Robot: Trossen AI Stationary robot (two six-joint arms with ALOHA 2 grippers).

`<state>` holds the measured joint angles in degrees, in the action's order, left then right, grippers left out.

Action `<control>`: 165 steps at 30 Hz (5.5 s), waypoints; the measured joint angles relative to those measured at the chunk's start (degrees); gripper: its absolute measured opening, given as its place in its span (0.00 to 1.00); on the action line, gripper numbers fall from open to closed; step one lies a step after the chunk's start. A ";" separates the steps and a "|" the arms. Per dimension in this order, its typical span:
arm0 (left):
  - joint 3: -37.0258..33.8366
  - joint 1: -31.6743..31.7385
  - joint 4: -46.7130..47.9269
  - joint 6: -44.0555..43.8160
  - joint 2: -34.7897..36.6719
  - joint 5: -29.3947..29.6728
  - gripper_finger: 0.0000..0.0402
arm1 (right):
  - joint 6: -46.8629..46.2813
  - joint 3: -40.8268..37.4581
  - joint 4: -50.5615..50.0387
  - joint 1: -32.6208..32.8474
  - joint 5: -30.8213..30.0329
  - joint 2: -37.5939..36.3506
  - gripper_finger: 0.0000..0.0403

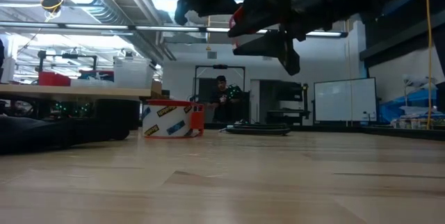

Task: Coil cords
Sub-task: Coil the red wire onto the spool

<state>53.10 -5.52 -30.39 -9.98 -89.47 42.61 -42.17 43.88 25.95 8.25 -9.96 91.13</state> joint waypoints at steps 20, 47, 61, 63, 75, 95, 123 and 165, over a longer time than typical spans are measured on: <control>0.00 -0.11 -0.17 0.52 0.00 0.00 0.00 | 1.93 0.00 -2.57 -0.02 0.12 -0.02 0.04; 0.00 -4.03 16.49 -7.65 0.00 -0.82 0.00 | 4.77 0.00 -25.11 -5.03 -3.10 -7.56 0.03; 0.00 -4.26 22.41 -11.85 0.00 -3.26 0.00 | 5.07 0.00 -31.72 -5.01 -3.48 -8.17 0.02; 0.00 -4.26 24.09 -13.43 0.00 -3.61 0.00 | 5.05 0.00 -32.37 -5.03 -3.50 -8.17 0.02; 0.00 -4.26 25.73 -15.58 -0.02 -7.91 0.00 | 5.18 0.00 -28.25 -7.62 -1.73 -8.96 0.03; 0.02 -4.20 29.66 -18.29 -2.40 -7.50 0.00 | 3.05 0.00 -19.47 -9.90 12.63 -9.64 0.03; 0.02 -1.90 16.41 -22.62 -5.29 -7.80 0.00 | -0.02 0.00 -8.99 -9.70 7.97 -9.38 0.04; 0.04 0.00 12.80 -22.18 -5.27 -8.11 0.00 | 0.11 0.04 -5.82 -6.60 9.97 -6.01 0.24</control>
<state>53.15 -5.52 -17.60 -32.16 -94.74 34.50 -42.06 43.92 20.13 1.65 0.02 85.12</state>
